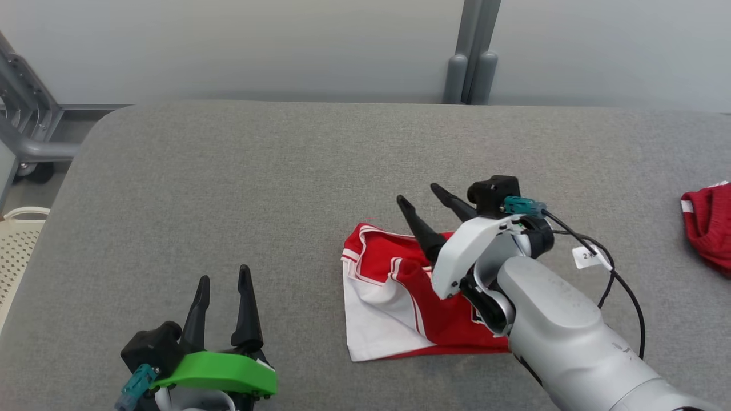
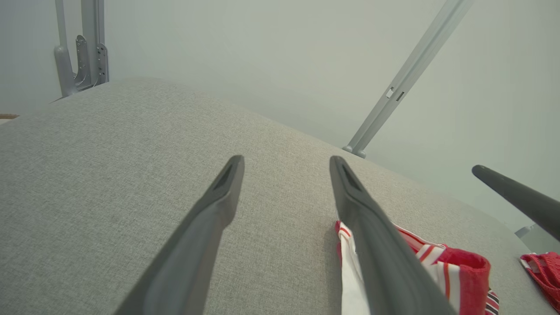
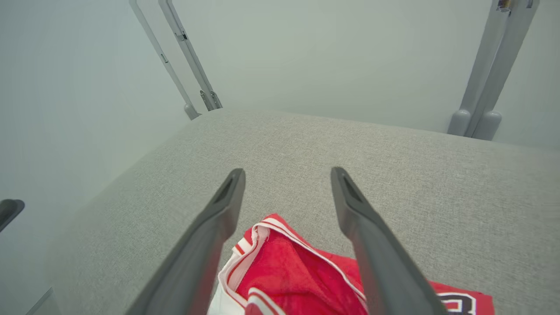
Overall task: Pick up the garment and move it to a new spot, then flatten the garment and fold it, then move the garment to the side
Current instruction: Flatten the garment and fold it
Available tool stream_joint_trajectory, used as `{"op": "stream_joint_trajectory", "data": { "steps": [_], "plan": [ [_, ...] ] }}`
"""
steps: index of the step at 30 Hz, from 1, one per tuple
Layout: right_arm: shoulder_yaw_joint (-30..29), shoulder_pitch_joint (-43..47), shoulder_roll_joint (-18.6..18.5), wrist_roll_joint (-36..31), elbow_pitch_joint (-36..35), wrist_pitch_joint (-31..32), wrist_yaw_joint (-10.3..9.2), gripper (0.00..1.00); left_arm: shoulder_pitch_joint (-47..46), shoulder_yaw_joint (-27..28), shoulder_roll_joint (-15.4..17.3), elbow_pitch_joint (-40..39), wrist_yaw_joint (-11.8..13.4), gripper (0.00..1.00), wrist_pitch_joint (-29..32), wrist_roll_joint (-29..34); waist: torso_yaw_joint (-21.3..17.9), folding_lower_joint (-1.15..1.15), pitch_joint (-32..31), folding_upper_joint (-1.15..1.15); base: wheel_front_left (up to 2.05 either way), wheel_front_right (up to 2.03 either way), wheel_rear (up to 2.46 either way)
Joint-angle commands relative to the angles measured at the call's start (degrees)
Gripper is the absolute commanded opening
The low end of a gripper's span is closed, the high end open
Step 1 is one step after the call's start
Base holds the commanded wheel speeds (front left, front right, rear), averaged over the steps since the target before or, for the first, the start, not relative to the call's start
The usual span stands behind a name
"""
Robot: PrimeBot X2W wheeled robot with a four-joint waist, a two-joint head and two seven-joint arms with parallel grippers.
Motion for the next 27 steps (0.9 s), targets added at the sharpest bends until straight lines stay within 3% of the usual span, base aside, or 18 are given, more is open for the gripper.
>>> {"op": "stream_joint_trajectory", "data": {
  "steps": [1,4,5,6,7,8,9,21,27],
  "plan": [
    [-1.23,-0.10,-0.16,-0.79,0.65,-0.92,0.00,1.00,1.00,-0.04,0.50,-0.26,0.30,1.00,-0.01,0.58,-0.85,0.00,-0.23,0.00,0.00,0.00,0.00],
    [-6.00,1.28,-0.96,-3.47,1.78,-2.85,0.00,1.00,1.48,-0.18,0.77,-1.23,0.60,1.00,0.16,0.65,-1.96,0.00,-0.10,0.00,0.00,0.00,0.00],
    [-7.30,1.84,-1.19,-3.90,1.85,-3.11,0.00,0.78,1.64,-0.26,0.78,-1.33,0.64,1.00,0.23,0.69,-2.20,0.00,-0.04,0.00,0.00,0.00,0.00],
    [-8.50,2.36,-1.30,-4.29,1.83,-3.37,0.00,0.49,1.79,-0.35,0.77,-1.45,0.65,1.00,0.27,0.71,-2.41,0.00,0.00,0.00,0.00,0.00,0.00],
    [-9.52,2.80,-1.39,-4.74,1.66,-3.52,0.00,0.37,1.90,-0.39,0.80,-1.58,0.77,1.00,0.24,0.72,-2.59,0.00,0.06,0.00,0.00,0.00,0.00],
    [-10.59,3.31,-1.52,-5.19,1.46,-3.77,0.00,0.14,1.92,-0.42,0.89,-1.69,0.85,1.00,0.27,0.73,-2.76,0.00,0.13,0.00,0.00,0.00,0.00],
    [-11.61,3.85,-1.71,-5.63,1.19,-3.90,0.00,0.00,1.90,-0.45,0.99,-1.75,0.90,1.00,0.33,0.77,-2.89,0.00,0.21,0.00,0.00,0.00,0.00],
    [-21.29,11.33,-3.11,-9.12,-0.09,-4.77,0.00,0.00,1.01,-1.08,1.50,-2.71,1.19,1.00,0.80,1.06,-1.70,0.00,1.53,0.00,0.00,0.00,0.00],
    [-21.67,13.45,-2.68,-11.08,1.09,-4.91,0.00,0.00,0.12,-1.04,1.78,-3.11,1.20,1.00,0.79,1.07,0.62,0.00,2.71,0.00,0.00,0.00,0.00]
  ]
}}
